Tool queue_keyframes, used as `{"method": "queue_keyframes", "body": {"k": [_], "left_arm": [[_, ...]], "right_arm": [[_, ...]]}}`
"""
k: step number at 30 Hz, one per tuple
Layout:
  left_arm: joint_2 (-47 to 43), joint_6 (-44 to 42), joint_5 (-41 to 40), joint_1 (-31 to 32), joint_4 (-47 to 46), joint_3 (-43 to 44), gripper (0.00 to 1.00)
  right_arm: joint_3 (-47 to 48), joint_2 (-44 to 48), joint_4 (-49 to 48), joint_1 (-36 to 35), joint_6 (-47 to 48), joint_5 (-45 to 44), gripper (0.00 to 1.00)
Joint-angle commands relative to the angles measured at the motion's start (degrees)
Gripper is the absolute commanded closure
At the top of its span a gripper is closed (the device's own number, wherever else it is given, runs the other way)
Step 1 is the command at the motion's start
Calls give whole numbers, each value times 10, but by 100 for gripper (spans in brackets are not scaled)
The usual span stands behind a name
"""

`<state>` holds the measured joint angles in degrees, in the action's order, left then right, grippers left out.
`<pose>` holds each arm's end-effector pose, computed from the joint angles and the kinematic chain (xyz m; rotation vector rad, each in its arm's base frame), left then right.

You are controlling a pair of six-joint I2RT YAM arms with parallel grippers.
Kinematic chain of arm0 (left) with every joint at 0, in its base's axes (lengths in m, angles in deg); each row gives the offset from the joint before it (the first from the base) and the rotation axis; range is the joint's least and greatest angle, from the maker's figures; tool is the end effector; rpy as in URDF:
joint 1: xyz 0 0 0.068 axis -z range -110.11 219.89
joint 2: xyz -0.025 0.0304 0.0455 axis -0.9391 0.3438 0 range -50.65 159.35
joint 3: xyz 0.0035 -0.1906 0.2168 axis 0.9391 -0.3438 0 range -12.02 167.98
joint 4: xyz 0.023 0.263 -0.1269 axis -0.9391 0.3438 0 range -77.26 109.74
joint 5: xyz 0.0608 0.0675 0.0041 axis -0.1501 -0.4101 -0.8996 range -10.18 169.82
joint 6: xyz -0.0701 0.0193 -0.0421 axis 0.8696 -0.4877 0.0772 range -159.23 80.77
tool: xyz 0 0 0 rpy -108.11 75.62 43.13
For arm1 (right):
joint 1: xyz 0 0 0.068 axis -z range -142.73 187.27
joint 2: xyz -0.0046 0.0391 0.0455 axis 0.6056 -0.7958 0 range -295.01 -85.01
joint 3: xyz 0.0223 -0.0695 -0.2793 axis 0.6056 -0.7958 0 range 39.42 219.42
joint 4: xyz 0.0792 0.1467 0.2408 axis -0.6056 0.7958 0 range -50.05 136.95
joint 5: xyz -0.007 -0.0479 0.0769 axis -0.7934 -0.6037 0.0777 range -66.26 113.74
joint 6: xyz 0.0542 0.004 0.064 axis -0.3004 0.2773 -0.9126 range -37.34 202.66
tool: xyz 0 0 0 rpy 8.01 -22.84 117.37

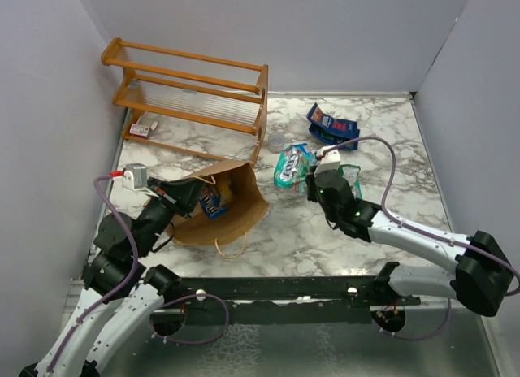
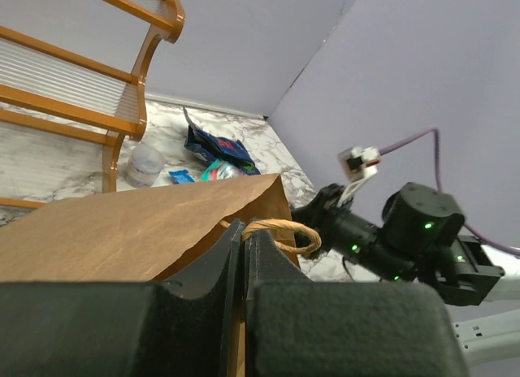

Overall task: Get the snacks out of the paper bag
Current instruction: Place the snack at the center of the board.

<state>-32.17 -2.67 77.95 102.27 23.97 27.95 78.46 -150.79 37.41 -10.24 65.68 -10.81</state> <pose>0.1164 -0.0709 0.3864 -0.0819 1.4608 -0.9717 0.2356 0.1954 0.2424 -0.1301 1.9137 0.1544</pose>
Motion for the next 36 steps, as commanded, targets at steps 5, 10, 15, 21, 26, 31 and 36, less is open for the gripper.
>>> {"method": "queue_keyframes", "body": {"k": [5, 10, 15, 21, 26, 31, 36], "left_arm": [[4, 0, 28, 0, -15, 18, 100], [9, 0, 37, 0, -17, 18, 100], [9, -1, 37, 0, -17, 17, 100], [14, -1, 40, 0, -20, 19, 100], [16, 0, 41, 0, -21, 19, 100], [17, 0, 42, 0, -23, 20, 100], [18, 2, 44, 0, -24, 18, 100]], "right_arm": [[-33, -86, -5, 21, -131, 93, 99], [-56, -111, -27, 43, -133, 104, 98], [-70, -119, -39, 58, -131, 106, 93], [-74, -118, -43, 66, -128, 116, 80], [-72, -100, -42, 67, -117, 116, 65], [-60, -63, -27, 67, -99, 120, 53], [-37, -7, -16, 67, -55, 157, 41]]}}
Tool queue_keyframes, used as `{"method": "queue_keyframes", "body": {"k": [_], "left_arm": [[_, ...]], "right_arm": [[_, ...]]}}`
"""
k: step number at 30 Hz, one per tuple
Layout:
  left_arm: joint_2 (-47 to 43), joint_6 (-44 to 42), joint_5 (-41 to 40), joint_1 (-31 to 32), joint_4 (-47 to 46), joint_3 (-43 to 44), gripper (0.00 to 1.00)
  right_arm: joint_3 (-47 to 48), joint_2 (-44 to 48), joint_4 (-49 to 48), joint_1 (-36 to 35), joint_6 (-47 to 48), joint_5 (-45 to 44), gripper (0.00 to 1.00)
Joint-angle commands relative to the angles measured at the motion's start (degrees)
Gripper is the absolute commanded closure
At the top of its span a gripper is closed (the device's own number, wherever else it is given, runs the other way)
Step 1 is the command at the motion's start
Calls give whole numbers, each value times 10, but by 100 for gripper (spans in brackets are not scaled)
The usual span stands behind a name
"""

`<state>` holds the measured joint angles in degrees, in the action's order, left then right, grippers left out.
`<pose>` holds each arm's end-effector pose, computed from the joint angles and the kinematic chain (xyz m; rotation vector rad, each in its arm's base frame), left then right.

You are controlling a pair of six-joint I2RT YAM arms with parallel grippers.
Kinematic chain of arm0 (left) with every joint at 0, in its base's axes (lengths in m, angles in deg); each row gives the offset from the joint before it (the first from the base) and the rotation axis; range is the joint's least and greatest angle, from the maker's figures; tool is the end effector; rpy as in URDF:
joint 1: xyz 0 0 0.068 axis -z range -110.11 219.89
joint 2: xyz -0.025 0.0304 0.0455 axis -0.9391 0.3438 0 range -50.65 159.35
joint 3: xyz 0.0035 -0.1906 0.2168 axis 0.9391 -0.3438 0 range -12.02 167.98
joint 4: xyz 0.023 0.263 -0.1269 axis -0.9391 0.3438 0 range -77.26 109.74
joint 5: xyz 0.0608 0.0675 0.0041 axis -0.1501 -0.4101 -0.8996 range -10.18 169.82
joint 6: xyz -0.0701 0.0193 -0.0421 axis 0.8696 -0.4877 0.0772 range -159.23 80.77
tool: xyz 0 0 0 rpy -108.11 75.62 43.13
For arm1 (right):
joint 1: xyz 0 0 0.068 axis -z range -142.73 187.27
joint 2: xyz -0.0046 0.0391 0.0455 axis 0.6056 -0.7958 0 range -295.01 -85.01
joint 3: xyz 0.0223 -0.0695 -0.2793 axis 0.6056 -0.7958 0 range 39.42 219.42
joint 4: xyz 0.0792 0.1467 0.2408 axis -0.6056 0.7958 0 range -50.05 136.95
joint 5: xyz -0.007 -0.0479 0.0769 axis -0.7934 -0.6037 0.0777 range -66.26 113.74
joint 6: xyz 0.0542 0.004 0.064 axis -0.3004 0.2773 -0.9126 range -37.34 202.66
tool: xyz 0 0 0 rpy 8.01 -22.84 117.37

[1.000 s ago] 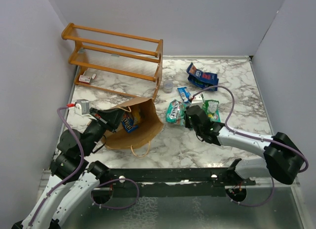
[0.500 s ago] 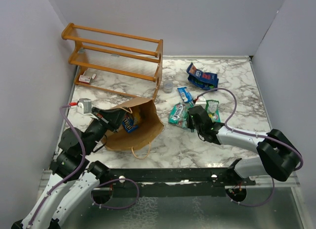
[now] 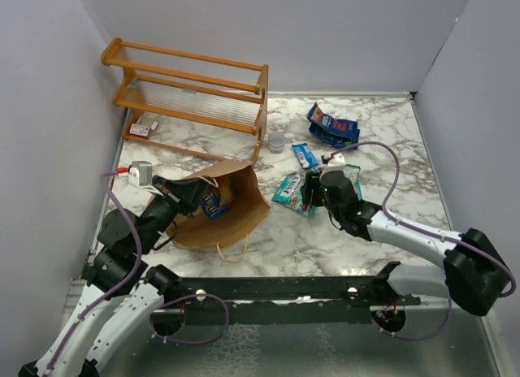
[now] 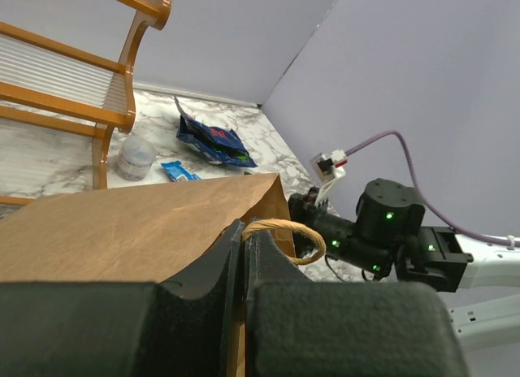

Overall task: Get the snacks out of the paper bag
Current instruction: Place the snack at the center of the board, then take out the snack from the paper bag.

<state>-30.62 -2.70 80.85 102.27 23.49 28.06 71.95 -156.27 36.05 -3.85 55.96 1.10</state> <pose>0.1202 -0.0777 0.3852 -0.0381 1.4852 -1.0005 0.2454 0.1766 0.1707 -0.0463 2.1371 0.2664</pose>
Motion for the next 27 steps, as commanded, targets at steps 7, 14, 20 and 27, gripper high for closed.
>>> {"method": "queue_keyframes", "body": {"k": [7, 14, 20, 27], "left_arm": [[5, 3, 17, 0, -26, 14, 100], [6, 2, 17, 0, -23, 17, 100], [9, 1, 19, 0, -27, 17, 100], [10, 8, 25, 0, -40, 21, 100]], "right_arm": [[58, 87, 8, 3, 86, 69, 34], [71, 134, -11, 3, 126, 178, 34], [77, 174, -43, 3, 175, 308, 34], [99, 195, -55, 3, 218, 453, 34]]}}
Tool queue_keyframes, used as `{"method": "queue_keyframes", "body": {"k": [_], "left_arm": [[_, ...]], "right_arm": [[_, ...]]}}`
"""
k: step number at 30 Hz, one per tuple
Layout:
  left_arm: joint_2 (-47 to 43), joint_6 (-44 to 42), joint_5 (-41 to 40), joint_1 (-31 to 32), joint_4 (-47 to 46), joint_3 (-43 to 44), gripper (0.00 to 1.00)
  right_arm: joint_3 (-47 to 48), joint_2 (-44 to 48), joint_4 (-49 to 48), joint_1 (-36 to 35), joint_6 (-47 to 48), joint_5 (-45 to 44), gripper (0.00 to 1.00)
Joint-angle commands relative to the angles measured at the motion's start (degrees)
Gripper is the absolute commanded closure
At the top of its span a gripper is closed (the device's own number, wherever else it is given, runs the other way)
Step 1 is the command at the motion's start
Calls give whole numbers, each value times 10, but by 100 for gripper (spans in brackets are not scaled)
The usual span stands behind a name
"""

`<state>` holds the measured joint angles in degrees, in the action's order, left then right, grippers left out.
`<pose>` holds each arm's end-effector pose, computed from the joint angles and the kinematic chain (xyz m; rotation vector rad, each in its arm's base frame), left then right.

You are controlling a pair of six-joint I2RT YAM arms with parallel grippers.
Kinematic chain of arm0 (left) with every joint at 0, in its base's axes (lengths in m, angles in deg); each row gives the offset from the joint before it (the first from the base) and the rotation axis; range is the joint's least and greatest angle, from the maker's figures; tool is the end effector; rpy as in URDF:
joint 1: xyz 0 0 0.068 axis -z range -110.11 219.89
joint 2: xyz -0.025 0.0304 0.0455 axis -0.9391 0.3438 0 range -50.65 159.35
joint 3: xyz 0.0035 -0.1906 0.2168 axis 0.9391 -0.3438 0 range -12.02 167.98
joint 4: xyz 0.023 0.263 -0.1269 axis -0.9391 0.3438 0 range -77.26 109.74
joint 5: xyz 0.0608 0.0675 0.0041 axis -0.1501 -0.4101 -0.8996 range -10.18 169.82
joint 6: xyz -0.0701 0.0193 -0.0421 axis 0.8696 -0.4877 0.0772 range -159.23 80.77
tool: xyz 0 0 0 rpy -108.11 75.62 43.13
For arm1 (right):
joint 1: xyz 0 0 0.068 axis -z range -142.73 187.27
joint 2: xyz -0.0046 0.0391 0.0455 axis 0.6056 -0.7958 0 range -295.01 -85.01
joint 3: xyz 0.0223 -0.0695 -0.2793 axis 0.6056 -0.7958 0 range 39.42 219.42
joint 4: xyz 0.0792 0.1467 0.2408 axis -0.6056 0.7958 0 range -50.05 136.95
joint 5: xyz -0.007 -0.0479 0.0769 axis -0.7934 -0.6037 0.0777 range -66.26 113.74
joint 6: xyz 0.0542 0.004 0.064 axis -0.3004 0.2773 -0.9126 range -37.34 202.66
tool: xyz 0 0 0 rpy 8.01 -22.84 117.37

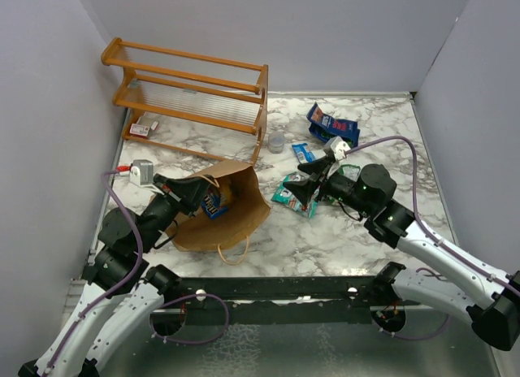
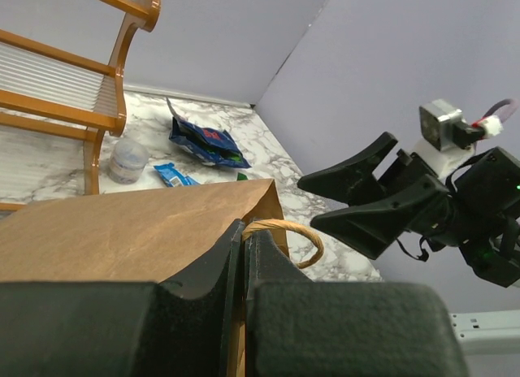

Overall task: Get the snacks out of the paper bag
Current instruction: Take out the snack from the paper bag.

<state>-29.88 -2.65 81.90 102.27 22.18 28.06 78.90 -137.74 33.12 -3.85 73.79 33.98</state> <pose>0.1219 -0.0804 0.3869 -0.0222 1.4775 -1.0166 0.2026 0.1942 0.3149 -0.6173 1.6333 0.7986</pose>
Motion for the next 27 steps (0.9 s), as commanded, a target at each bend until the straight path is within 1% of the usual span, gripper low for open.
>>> {"method": "queue_keyframes", "body": {"k": [1, 8, 12, 15, 16, 18, 22, 25, 27], "left_arm": [[3, 8, 15, 0, -28, 23, 100], [-4, 12, 15, 0, -38, 28, 100], [-12, 13, 29, 0, -59, 20, 100], [-20, 10, 39, 0, -72, 7, 100], [-23, 10, 43, 0, -76, 2, 100], [-28, 11, 51, 0, -89, -8, 100], [-35, 12, 82, 0, -121, -28, 100], [-37, 12, 100, 0, -129, -36, 100], [-37, 11, 109, 0, -130, -39, 100]], "right_arm": [[35, 8, -22, 3, 45, 147, 34], [75, -11, -14, 2, 75, 305, 35], [85, -10, -27, -9, 84, 350, 40], [88, -11, -44, -40, 97, 372, 41], [89, -15, -41, -57, 108, 365, 41], [99, -27, -22, -105, 139, 311, 41], [117, -72, 13, -214, 203, 152, 48], [123, -117, 13, -267, 229, 69, 53], [128, -152, 10, -307, 243, 9, 59]]}}
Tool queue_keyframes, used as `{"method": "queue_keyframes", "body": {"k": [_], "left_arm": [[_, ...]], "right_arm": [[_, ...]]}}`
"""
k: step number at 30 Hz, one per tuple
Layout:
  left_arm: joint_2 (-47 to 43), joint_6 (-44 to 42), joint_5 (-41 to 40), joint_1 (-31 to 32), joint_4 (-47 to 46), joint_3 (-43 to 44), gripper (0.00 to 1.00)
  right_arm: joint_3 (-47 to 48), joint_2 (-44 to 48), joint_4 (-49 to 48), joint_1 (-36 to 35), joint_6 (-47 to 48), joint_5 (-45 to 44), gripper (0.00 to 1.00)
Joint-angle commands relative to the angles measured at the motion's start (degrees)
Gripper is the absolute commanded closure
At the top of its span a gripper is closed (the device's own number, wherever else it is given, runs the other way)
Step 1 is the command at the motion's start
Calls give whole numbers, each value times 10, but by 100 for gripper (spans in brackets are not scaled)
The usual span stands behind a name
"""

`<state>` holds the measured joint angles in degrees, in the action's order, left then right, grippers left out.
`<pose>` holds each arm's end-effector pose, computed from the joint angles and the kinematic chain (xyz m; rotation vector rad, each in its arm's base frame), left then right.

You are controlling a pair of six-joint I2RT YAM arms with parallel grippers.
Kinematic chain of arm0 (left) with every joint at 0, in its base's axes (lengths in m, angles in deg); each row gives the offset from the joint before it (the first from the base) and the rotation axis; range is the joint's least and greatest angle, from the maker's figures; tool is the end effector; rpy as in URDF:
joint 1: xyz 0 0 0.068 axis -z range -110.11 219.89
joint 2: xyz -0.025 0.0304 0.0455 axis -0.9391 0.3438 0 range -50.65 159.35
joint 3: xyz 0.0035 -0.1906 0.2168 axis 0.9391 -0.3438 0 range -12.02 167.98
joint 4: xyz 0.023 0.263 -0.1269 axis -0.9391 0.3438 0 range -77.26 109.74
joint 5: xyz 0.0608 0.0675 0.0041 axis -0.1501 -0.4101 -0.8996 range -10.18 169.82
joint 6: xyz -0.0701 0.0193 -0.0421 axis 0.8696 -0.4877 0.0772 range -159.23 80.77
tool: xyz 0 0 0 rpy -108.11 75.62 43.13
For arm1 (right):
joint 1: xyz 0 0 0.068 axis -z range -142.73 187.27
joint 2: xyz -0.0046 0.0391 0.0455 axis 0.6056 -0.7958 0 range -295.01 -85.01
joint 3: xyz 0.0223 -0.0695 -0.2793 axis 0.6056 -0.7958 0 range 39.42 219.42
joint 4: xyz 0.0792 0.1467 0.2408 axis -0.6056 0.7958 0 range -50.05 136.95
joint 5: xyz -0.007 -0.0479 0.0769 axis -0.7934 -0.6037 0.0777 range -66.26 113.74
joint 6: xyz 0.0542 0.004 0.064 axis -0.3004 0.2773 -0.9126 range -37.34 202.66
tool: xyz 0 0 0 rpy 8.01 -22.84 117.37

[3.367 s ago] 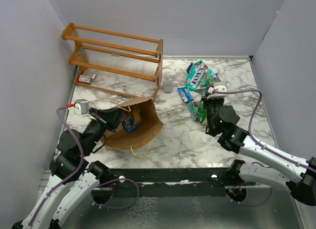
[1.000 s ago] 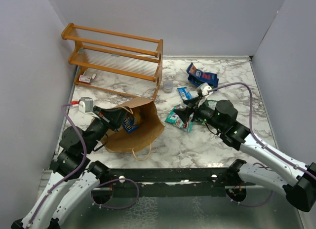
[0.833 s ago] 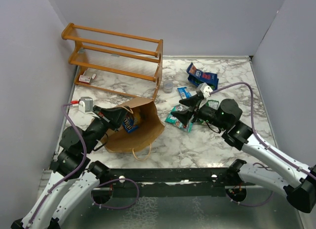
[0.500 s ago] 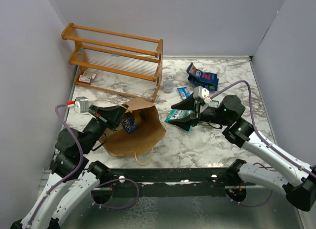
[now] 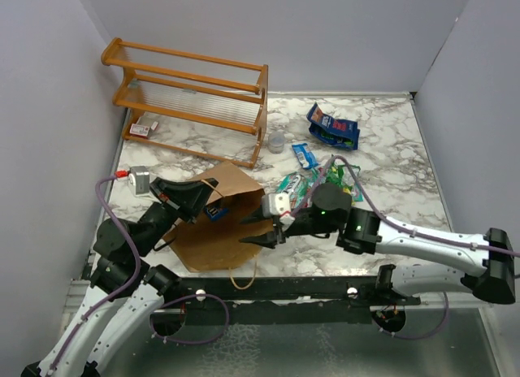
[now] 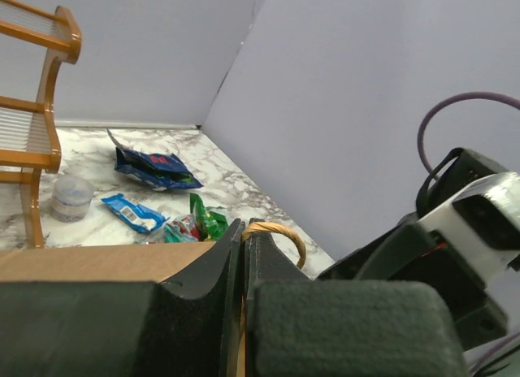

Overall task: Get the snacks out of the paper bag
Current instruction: Take out the snack from the paper bag.

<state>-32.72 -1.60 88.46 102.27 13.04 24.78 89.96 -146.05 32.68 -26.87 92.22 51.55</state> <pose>0.1092 -0.0823 0.3933 0.0786 1.3338 -1.1426 0.1033 0.2918 0.3593 -1.3354 1.1197 1.1086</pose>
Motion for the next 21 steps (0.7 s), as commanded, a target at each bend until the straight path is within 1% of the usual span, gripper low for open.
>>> {"method": "queue_keyframes", "body": {"k": [1, 4, 7, 11, 13, 18, 21], "left_arm": [[-8, 1, 47, 0, -39, -7, 100], [-8, 1, 56, 0, -42, -8, 100], [-9, 3, 65, 0, -44, -8, 100], [-11, 7, 74, 0, -50, -14, 100], [-10, 11, 82, 0, -55, -19, 100], [-7, 22, 97, 0, -72, -28, 100], [-6, 27, 100, 0, -80, -32, 100]], "right_arm": [[17, -86, 10, -89, 64, -197, 63], [9, -133, -18, -116, 80, -290, 70], [-14, -163, -67, -130, 95, -353, 70], [-44, -192, -123, -133, 125, -383, 72], [-45, -212, -132, -135, 145, -395, 72], [-40, -273, -168, -140, 210, -474, 71], [-38, -303, -200, -141, 254, -491, 71]]}}
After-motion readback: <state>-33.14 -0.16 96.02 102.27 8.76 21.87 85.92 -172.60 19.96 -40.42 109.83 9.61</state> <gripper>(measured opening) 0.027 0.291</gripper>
